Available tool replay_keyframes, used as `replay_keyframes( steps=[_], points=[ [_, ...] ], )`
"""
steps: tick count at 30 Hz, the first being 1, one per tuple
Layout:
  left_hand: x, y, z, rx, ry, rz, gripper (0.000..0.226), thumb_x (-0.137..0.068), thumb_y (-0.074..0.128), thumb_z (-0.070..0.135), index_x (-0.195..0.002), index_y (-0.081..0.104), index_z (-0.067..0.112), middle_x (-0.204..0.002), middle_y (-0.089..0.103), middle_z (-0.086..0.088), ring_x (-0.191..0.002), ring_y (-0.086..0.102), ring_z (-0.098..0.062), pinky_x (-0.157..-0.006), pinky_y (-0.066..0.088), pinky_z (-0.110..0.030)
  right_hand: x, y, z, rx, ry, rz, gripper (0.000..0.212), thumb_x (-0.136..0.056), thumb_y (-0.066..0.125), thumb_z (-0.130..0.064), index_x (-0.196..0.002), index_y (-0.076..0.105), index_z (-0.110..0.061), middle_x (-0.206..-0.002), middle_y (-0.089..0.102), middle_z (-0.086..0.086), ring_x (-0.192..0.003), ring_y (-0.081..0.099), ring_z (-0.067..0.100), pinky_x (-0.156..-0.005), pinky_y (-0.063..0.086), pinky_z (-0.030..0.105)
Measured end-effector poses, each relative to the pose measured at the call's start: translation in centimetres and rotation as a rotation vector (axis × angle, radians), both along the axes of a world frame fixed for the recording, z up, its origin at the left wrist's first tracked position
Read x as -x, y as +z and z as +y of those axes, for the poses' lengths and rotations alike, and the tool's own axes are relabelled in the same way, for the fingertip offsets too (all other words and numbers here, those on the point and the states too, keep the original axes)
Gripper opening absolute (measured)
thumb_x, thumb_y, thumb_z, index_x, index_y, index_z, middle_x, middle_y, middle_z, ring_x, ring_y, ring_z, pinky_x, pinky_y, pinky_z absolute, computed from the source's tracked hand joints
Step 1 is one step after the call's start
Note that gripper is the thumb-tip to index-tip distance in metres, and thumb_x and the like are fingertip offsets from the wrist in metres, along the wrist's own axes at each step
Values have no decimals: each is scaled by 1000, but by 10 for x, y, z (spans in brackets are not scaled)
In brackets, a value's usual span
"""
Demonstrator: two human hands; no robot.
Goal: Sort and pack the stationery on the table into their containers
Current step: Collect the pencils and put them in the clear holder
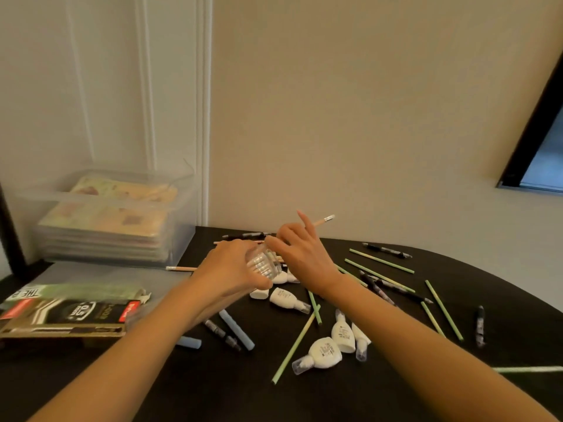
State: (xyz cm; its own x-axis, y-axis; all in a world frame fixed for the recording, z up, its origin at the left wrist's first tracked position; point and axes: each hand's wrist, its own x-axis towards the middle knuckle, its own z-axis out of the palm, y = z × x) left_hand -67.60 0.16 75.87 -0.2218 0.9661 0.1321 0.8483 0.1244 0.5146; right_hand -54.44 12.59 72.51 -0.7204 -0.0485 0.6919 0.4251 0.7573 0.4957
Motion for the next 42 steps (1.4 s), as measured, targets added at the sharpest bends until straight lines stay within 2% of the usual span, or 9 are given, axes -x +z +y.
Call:
replay_keyframes(
  steps=[3,6,10,12,14,20,26,35,42],
  points=[
    [3,0,-11,-32,9,-37,69,-71,76,40,-132,48,22,-118,60,2,-93,50,-8,-81,42,-23,9,11,-9,-30,-70,118,45,-66,81,-20,-100,52,-15,-75,62,6,-75,60,23,-100,37,54],
    [7,-2,-19,-28,33,-52,72,-70,77,39,-133,48,21,-120,59,1,-93,49,-8,-82,43,-23,14,22,-15,32,-235,269,40,-78,61,-46,-99,53,-13,-74,62,6,-74,60,25,-97,40,55],
    [10,1,-22,-55,80,-38,62,-70,77,39,-125,54,19,-111,60,0,-89,51,-10,-76,42,-23,32,30,-40,765,-356,278,55,-78,70,-38,-121,48,-12,-111,51,10,-100,51,25,-95,42,39],
    [14,2,-19,-76,131,-31,60,-69,77,41,-120,57,17,-105,62,0,-87,54,-12,-74,45,-25,39,33,-49,1217,-246,269,47,-86,64,-18,-128,43,-10,-119,53,11,-105,56,23,-84,46,28],
    [19,1,-14,-86,169,-10,62,-67,78,44,-119,58,17,-105,65,0,-89,59,-14,-77,51,-29,40,35,-50,1403,-170,184,34,-92,53,-8,-126,53,-5,-120,60,13,-106,59,24,-80,45,26],
    [39,0,3,-91,247,16,61,-68,78,41,-120,56,18,-107,65,-1,-88,59,-16,-72,49,-27,21,19,-4,1423,-352,184,29,-91,49,-1,-114,65,-7,-124,60,10,-113,55,21,-94,44,30],
    [57,1,39,-63,294,147,55,-71,75,41,-116,53,19,-107,62,-4,-94,58,-21,-79,51,-34,37,-16,46,1191,-473,-15,28,-94,47,-7,-115,65,-11,-121,62,8,-98,61,20,-79,48,25],
    [93,-6,87,-8,310,71,62,-71,76,39,-123,50,16,-113,60,-6,-99,57,-22,-80,47,-32,91,-42,91,893,-532,-454,28,-90,56,-6,-118,58,-8,-120,58,12,-105,58,25,-89,48,32],
    [109,-18,97,-2,315,66,57,-70,76,42,-117,53,17,-105,61,-3,-88,55,-18,-71,44,-27,102,-37,110,964,-465,-509,20,-94,51,-14,-106,63,-5,-105,64,13,-93,61,26,-79,46,31]
  ],
)
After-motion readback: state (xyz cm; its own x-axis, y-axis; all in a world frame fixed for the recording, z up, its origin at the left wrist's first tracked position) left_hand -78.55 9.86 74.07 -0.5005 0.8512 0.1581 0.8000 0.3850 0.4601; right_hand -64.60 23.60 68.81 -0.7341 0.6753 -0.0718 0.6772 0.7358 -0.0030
